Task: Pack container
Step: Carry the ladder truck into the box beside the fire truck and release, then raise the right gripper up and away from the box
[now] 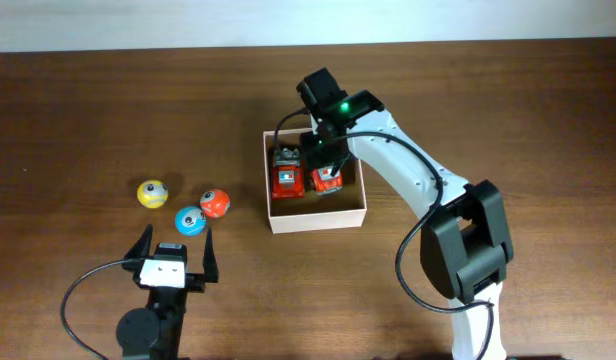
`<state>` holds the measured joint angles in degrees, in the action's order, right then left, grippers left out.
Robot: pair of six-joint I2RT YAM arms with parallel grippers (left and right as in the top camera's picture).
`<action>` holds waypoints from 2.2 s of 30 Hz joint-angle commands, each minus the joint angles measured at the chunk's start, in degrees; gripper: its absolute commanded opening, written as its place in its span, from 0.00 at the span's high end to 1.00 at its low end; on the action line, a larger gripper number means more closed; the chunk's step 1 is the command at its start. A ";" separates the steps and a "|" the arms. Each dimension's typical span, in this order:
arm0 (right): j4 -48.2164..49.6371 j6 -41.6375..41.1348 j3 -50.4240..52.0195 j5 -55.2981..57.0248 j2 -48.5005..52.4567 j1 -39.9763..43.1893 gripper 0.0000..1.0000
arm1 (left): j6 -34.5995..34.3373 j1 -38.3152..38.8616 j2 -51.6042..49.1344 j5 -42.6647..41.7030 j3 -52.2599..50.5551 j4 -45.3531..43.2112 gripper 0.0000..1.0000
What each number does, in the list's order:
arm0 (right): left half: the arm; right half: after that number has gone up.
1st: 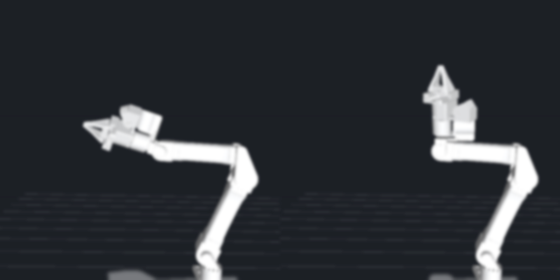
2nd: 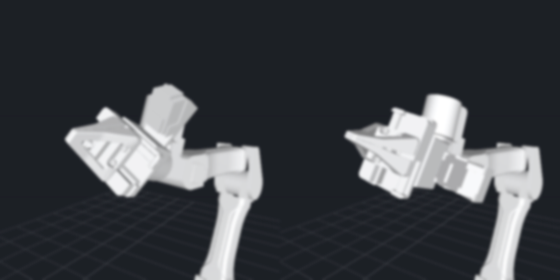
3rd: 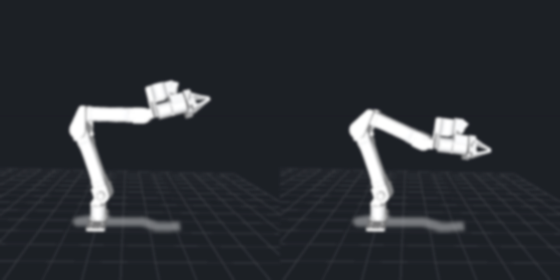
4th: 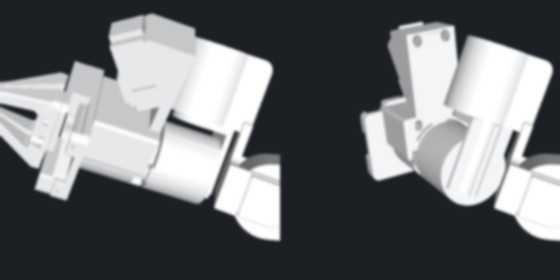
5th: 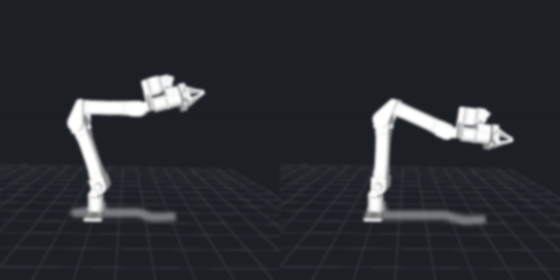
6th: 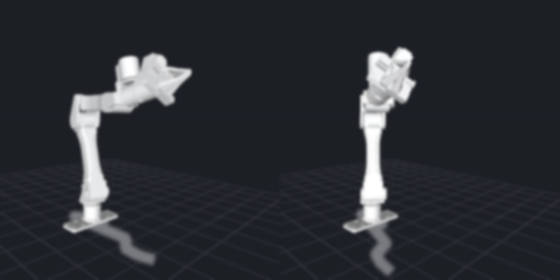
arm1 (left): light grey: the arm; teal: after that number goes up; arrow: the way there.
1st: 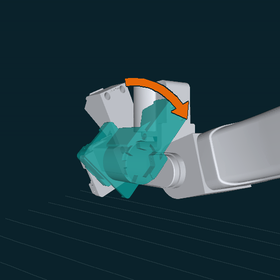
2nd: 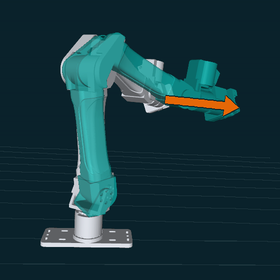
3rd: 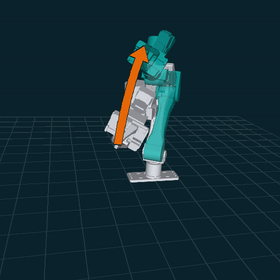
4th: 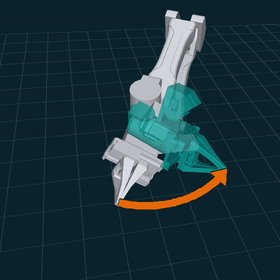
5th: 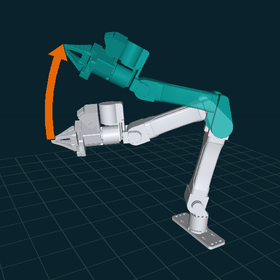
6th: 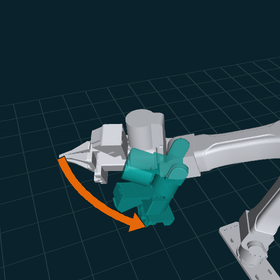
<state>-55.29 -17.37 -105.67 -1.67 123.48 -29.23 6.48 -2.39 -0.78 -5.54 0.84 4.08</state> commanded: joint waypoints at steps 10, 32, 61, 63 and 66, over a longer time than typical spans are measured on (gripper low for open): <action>1.55 -5.88 -1.40 7.19 -0.11 0.04 0.60 | 0.92 -0.11 0.42 0.37 -0.35 0.09 0.01; 1.70 -6.03 -1.40 10.40 -0.11 0.09 0.35 | 0.92 -0.13 0.42 0.37 -0.35 0.07 0.01; -18.12 -0.96 -17.05 8.76 -11.43 28.81 0.34 | 0.92 -0.13 0.42 0.39 -0.35 0.07 0.01; -19.08 -0.09 -17.05 8.79 -11.43 29.35 0.34 | 0.92 -0.13 0.42 0.37 -0.35 0.07 0.01; -19.10 0.63 -17.05 8.83 -11.43 29.35 0.34 | 0.92 -0.13 0.42 0.37 -0.35 0.07 0.01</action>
<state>-74.32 -18.46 -121.89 7.49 112.97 0.14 6.46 -2.39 -0.78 -5.56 0.84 4.08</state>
